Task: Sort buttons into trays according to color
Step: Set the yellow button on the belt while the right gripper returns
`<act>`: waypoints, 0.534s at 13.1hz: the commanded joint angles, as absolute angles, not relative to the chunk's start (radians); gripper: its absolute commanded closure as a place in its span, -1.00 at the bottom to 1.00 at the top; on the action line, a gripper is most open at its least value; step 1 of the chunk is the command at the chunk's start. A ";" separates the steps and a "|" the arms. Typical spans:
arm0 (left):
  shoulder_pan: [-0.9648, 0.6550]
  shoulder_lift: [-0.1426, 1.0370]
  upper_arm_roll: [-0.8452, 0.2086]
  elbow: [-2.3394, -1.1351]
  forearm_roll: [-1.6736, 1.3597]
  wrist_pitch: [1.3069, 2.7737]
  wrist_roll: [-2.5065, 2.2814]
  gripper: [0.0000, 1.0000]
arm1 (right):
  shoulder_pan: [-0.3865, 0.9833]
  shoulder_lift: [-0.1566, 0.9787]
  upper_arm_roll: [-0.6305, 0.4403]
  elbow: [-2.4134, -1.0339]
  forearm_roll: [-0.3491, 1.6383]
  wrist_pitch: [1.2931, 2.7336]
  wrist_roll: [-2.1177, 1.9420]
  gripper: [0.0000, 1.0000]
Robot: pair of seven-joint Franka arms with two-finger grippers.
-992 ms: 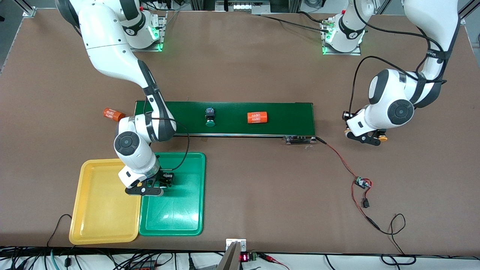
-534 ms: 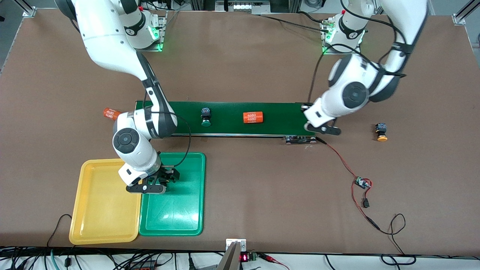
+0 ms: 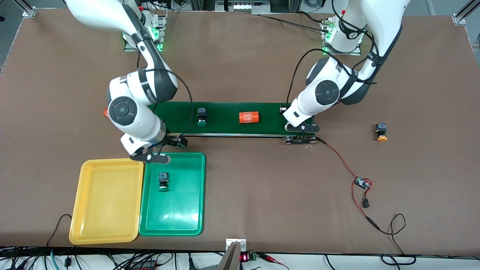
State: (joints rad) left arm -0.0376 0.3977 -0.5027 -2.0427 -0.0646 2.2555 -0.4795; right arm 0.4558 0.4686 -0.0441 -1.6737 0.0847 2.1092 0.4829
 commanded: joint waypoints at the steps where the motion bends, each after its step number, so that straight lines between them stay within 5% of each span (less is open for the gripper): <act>1: -0.035 0.358 -0.505 -2.039 -0.091 2.246 -0.486 -1.00 | 0.446 0.371 0.012 -1.839 0.089 2.161 0.518 -1.00; 5: 0.029 0.226 -0.471 -2.028 -0.075 2.102 -0.483 -1.00 | 0.448 0.351 0.093 -1.951 0.066 2.244 0.512 -1.00; 7: 0.046 0.210 -0.366 -2.028 -0.071 2.057 -0.479 -1.00 | 0.448 0.344 0.113 -2.005 -0.016 2.285 0.502 -1.00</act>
State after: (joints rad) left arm 0.0212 0.2545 -0.4451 -2.0109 -0.0645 2.1015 -0.4906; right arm 0.4584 0.3882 0.0906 -1.9228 0.0420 2.2414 0.5035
